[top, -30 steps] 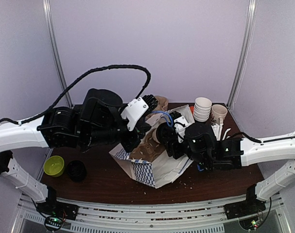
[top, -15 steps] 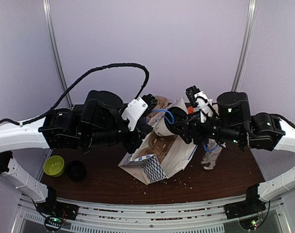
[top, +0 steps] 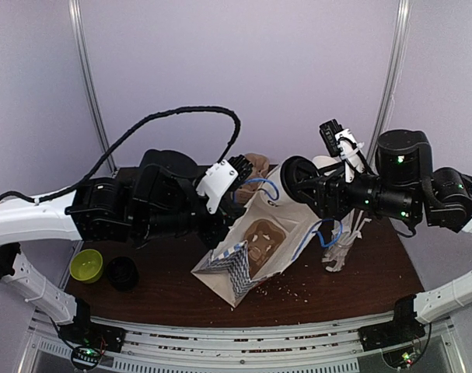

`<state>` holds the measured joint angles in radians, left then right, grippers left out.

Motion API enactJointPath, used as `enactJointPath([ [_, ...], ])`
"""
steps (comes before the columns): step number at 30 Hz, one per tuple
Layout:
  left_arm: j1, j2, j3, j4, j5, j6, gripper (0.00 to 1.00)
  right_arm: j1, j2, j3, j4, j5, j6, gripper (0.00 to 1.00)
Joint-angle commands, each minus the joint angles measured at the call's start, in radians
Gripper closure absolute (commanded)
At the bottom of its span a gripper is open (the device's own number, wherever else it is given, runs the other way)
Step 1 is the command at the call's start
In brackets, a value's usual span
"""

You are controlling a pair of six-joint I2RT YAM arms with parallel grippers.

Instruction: Pack the takeout coffee

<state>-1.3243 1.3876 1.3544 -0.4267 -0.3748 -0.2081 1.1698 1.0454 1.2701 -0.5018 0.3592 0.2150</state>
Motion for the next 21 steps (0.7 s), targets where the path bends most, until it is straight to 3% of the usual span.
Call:
enactJointPath([
  [1,-0.006,0.014,0.029,0.058,0.024,-0.013,1.0,-0.004,0.016,-0.017,0.064,-0.011,-0.035,0.54],
  [14,-0.006,-0.027,-0.006,0.155,0.064,-0.094,1.0,-0.005,0.01,-0.183,0.14,-0.162,-0.071,0.55],
  [21,-0.007,-0.032,-0.026,0.188,0.131,-0.077,1.0,-0.007,0.065,-0.263,0.329,-0.086,-0.033,0.55],
])
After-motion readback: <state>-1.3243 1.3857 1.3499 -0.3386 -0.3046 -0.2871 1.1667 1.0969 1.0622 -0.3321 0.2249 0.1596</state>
